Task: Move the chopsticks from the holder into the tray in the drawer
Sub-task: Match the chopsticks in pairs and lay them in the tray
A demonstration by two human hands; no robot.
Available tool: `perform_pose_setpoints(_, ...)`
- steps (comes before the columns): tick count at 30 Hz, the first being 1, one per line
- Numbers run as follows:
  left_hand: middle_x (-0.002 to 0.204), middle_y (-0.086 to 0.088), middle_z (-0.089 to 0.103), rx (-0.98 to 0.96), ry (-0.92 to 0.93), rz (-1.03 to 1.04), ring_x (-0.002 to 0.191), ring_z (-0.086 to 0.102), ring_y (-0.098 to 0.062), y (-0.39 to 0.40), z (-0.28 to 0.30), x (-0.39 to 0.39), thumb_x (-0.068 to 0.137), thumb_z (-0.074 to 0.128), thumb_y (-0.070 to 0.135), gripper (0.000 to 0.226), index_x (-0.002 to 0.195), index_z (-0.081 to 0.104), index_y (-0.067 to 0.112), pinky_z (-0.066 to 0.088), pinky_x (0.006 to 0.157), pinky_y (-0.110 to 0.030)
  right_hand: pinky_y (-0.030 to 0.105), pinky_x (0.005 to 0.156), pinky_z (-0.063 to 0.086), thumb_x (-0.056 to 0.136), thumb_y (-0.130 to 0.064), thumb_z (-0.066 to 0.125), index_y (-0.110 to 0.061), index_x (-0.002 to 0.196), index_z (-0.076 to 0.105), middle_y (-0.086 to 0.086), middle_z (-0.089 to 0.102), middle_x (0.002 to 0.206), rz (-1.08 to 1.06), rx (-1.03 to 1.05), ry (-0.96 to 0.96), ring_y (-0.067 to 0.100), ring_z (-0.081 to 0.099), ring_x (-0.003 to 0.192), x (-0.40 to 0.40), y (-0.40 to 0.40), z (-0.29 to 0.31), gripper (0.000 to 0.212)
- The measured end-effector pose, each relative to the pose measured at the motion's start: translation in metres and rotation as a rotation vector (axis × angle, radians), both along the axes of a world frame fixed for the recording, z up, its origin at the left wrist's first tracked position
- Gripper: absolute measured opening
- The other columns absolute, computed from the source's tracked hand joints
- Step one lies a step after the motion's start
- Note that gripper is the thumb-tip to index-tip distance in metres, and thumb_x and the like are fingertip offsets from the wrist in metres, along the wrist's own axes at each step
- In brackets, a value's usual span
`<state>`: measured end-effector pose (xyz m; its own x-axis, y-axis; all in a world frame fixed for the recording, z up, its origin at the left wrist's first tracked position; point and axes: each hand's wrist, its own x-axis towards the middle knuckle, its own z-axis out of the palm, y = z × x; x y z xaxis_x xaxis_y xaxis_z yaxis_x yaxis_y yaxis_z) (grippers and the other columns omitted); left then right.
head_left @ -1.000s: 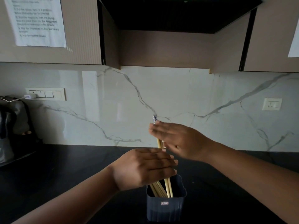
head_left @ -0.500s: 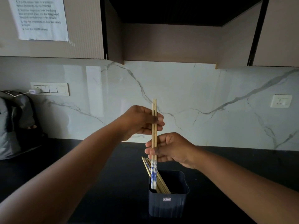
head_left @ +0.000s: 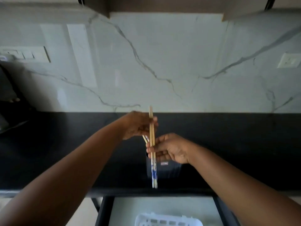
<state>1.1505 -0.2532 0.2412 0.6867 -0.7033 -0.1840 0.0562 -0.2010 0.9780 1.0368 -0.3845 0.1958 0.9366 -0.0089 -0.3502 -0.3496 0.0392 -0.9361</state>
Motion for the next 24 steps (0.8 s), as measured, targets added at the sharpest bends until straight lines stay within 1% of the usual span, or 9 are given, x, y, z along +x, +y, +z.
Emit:
perform_pose_setpoints(3,0.092,-0.007,0.065,-0.039,-0.285,0.17,0.087,0.059,-0.021,-0.002,-0.02,0.001,0.091,0.061,0.035,0.02,0.093,0.067,0.016,0.049,0.076,-0.032,0.029,0.067,0.061,0.077,0.003,0.075,-0.007,0.091,0.073,0.009,0.076,0.083,-0.026,-0.112,-0.006,0.02,0.074,0.076,-0.01,-0.007,-0.02,0.017)
perform_pose_setpoints(5,0.101,-0.001,0.068,-0.013,-0.479,0.315,0.094,0.063,-0.014,0.007,-0.048,0.006,0.09,0.055,0.053,0.045,0.114,0.064,0.017,0.047,0.084,-0.028,0.028,0.066,0.06,0.077,-0.002,0.077,-0.013,0.085,0.075,0.006,0.077,0.083,0.001,-0.333,0.015,0.018,0.074,0.08,-0.023,-0.009,-0.046,0.014)
perform_pose_setpoints(7,0.118,-0.001,0.065,0.154,-0.681,0.327,0.11,0.06,-0.009,0.021,-0.088,0.008,0.09,0.047,0.061,0.063,0.136,0.049,0.018,0.045,0.093,-0.022,0.032,0.07,0.06,0.076,-0.008,0.078,-0.014,0.082,0.076,0.008,0.076,0.083,0.075,-0.597,0.032,0.017,0.073,0.081,-0.041,-0.007,-0.077,0.008)
perform_pose_setpoints(8,0.136,-0.005,0.056,0.273,-0.777,0.276,0.128,0.05,-0.016,0.026,-0.109,0.01,0.091,0.043,0.062,0.069,0.143,0.039,0.017,0.039,0.104,-0.027,0.034,0.071,0.057,0.076,-0.011,0.077,-0.014,0.077,0.075,0.007,0.075,0.078,0.136,-0.717,0.034,0.016,0.071,0.077,-0.049,-0.007,-0.094,0.004)
perform_pose_setpoints(10,0.16,-0.009,0.019,0.482,-0.898,0.17,0.148,0.011,-0.024,0.035,-0.148,0.011,0.093,0.037,0.06,0.076,0.152,0.021,0.015,0.015,0.119,-0.04,0.032,0.064,0.051,0.079,-0.013,0.07,-0.018,0.06,0.063,0.001,0.063,0.063,0.268,-0.953,0.053,0.018,0.063,0.068,-0.065,-0.005,-0.13,0.02)
perform_pose_setpoints(13,0.162,-0.008,-0.01,0.716,-0.933,0.106,0.147,-0.014,-0.022,0.047,-0.195,0.012,0.094,0.028,0.061,0.081,0.153,0.0,0.013,-0.004,0.12,-0.042,0.028,0.057,0.041,0.082,-0.008,0.051,-0.021,0.074,0.058,-0.001,0.056,0.072,0.437,-1.183,0.101,0.025,0.059,0.073,-0.091,-0.001,-0.183,0.016)
perform_pose_setpoints(16,0.161,-0.01,-0.012,0.898,-0.885,0.055,0.147,-0.016,-0.023,0.056,-0.228,0.008,0.092,0.02,0.066,0.085,0.153,-0.004,0.011,-0.006,0.12,-0.044,0.028,0.054,0.037,0.078,0.003,0.046,-0.013,0.096,0.059,-0.001,0.05,0.071,0.569,-1.304,0.083,0.024,0.052,0.069,-0.112,0.005,-0.226,0.028)
perform_pose_setpoints(19,0.162,-0.008,-0.006,0.965,-0.865,0.051,0.148,-0.012,-0.022,0.057,-0.24,0.01,0.09,0.013,0.07,0.088,0.153,0.0,0.01,-0.006,0.12,-0.042,0.027,0.043,0.021,0.076,0.01,0.043,-0.009,0.093,0.05,-0.003,0.034,0.06,0.632,-1.342,0.084,0.022,0.042,0.06,-0.119,0.01,-0.25,0.027)
perform_pose_setpoints(24,0.163,-0.006,-0.003,0.952,-0.89,0.07,0.149,-0.009,-0.02,0.058,-0.242,0.014,0.088,0.012,0.073,0.09,0.153,0.002,0.012,-0.005,0.119,-0.039,0.024,0.044,0.022,0.082,0.008,0.046,-0.014,0.071,0.036,-0.002,0.033,0.063,0.696,-1.314,0.169,0.024,0.046,0.067,-0.111,0.015,-0.27,0.026)
